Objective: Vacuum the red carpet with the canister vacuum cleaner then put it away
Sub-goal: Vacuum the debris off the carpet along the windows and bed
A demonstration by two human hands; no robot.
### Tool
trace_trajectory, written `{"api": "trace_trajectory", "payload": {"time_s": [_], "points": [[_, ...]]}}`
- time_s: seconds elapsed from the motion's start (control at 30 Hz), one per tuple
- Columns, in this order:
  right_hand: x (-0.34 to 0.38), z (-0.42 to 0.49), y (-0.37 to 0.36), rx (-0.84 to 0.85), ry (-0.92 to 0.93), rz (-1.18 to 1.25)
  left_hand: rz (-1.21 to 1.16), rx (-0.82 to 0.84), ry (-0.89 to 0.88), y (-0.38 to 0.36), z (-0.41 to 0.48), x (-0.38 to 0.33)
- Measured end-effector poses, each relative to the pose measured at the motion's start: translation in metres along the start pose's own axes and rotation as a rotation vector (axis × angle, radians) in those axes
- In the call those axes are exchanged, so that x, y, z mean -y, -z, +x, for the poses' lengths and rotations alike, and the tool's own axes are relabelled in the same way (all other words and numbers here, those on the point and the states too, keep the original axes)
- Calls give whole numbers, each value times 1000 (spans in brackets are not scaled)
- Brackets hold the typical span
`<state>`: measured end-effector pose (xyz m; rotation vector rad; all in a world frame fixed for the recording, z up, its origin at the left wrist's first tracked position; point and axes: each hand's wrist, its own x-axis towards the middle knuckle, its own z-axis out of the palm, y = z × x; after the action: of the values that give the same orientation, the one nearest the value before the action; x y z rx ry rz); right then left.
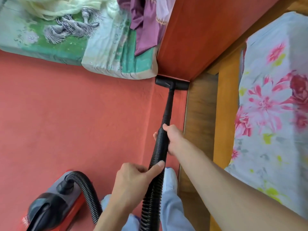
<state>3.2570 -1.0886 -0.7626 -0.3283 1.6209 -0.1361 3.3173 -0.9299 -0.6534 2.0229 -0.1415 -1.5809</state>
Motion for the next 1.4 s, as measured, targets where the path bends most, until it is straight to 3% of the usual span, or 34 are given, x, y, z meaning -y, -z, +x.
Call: {"api": "trace_trajectory", "payload": {"time_s": [0.1,0.27,0.43,0.57,0.67,0.77,0.87,1.0,1.17,1.4], "points": [[-17,-5,15,14,-7,35,36,-33,7,3,-11,15],[-5,-35,44,96,-30,276,7,166,-81,17,-25,5],[25,-22,37,69,56,68,-7,114,-98,8,-12,-14],[22,-6,24,28,138,-196,-58,214,15,-2,3,-15],[6,-12,26,-12,117,-151,-50,292,77,-2,-5,-6],[-3,-35,44,47,19,-53,-72,510,107,3,-19,3],[2,-59,62,101,-31,-55,-95,588,78,8,-27,5],[21,-63,55,151,-53,-81,-144,560,42,6,-30,3],[44,-36,22,80,26,-153,-326,273,-27,-12,-22,-4],[15,-28,17,52,32,-125,-301,182,20,-21,-35,14]]}}
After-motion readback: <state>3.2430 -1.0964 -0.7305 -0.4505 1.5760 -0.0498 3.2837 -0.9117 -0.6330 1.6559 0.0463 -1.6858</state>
